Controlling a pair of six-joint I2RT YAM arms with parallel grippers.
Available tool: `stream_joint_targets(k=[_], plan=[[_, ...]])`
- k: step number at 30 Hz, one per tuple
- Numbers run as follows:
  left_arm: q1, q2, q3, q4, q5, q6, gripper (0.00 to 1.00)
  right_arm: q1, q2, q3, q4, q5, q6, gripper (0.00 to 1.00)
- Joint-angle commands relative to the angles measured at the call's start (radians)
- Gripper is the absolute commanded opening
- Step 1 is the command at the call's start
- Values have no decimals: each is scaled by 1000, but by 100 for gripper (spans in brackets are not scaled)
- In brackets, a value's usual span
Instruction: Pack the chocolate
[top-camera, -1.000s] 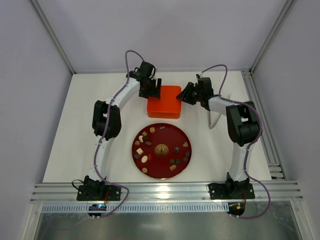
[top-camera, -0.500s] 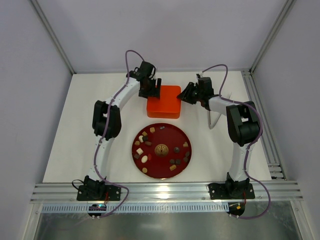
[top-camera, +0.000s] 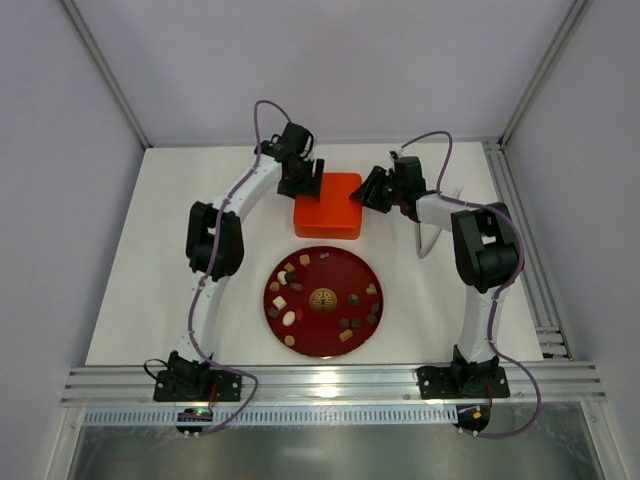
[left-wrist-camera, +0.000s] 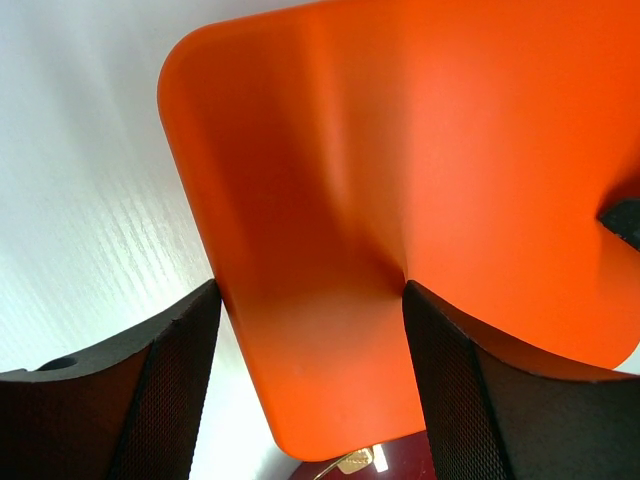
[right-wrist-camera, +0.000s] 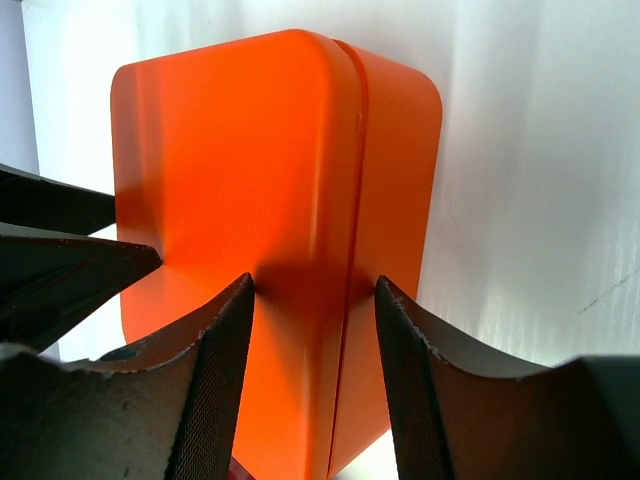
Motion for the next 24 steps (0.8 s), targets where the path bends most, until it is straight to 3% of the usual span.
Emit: stream_joint_targets(k=[1,4,11,12,13,15,16,19,24], plan=[[-35,48,14,-80,20,34,71,27,-47,-28,-20,-34,-7,53],[-35,56,25,-95,14,35,71,28,-69,-62,-23,-26,-7,49],[-35,81,43,-129,15,38,71,36,-55,-117,-23,-11,16,23],[-35,81,42,-131,17,40,71,36,-54,-120,-19,-14,17,22],[-35,81,42,-132,18,41,71,36,-52,-120,-5,-19,17,23],[-35,78,43,-134,21,43,71,34,-64,-104,-9,-13,16,36],[-35,79,45,-135,26,46,71,33,-66,-94,-19,-9,14,48],[-35,82,52,-150,35,57,71,19,-64,-30,-54,0,2,62],[-35,94,71,-183,38,84,71,-13,-31,84,-66,-15,22,65]])
